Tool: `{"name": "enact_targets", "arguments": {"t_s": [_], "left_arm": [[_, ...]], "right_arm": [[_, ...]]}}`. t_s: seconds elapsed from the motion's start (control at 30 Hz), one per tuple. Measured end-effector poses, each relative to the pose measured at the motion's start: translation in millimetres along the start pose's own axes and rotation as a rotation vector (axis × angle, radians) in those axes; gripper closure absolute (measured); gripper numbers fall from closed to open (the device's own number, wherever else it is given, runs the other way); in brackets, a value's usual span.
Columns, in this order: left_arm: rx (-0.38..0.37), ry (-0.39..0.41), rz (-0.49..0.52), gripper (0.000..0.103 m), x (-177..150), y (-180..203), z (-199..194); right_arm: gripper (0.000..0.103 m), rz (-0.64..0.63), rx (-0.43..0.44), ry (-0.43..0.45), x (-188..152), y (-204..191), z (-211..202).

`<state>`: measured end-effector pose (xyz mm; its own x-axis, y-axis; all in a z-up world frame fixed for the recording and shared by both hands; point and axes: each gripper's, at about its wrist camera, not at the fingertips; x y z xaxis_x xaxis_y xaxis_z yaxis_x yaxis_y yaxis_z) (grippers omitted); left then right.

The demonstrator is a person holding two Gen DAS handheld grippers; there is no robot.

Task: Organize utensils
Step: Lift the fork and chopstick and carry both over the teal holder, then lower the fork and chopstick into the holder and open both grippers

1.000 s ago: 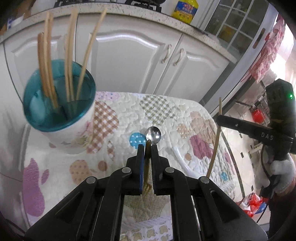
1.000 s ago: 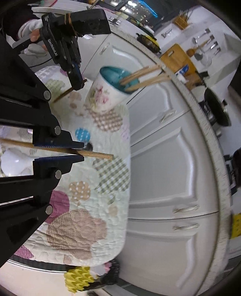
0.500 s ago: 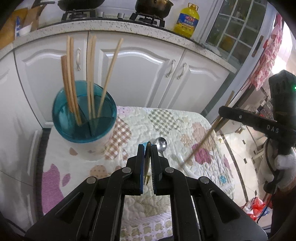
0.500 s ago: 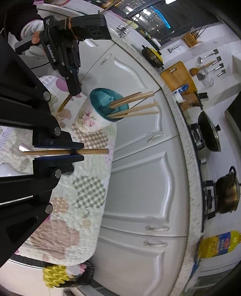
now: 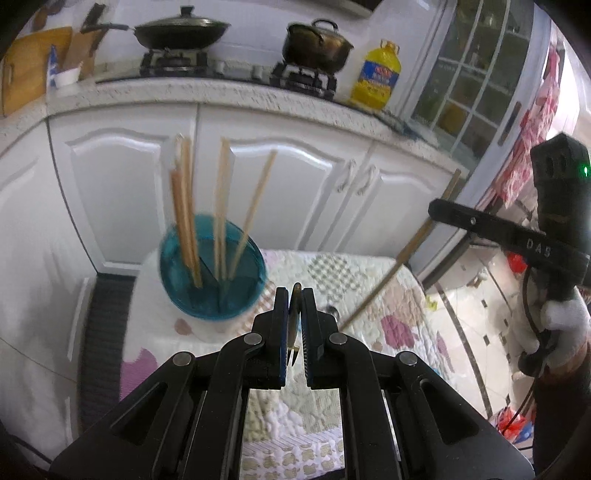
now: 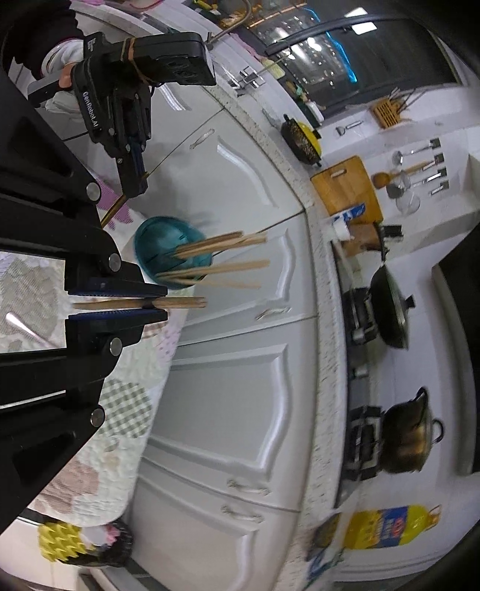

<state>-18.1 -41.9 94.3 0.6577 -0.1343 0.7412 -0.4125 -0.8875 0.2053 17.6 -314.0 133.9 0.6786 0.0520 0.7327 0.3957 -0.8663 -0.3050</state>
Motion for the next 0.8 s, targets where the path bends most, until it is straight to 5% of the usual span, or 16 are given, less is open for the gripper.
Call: {"name": "enact_targets", "arguments": {"t_s": [0.37,0.8], "left_arm": [[0.089,0.089,-0.014,0.098,39,-33,-33],[0.210,0.061,-0.049,0.098,48,-66,14]], "right_arm": [[0.098,-0.064,0.064,0.068,45,-40,-3],[0.098,-0.071,0.010,0.098,84,-56,45]]}}
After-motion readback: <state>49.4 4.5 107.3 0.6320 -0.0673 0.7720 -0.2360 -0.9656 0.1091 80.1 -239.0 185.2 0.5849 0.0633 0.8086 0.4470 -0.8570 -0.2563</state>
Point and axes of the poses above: each gripper's, at about its wrist camera, not at the fingertips, and z roughly the way its jaws point, y to its right, x to its top, and after that the axes turned 5 degrees about z, right-handed
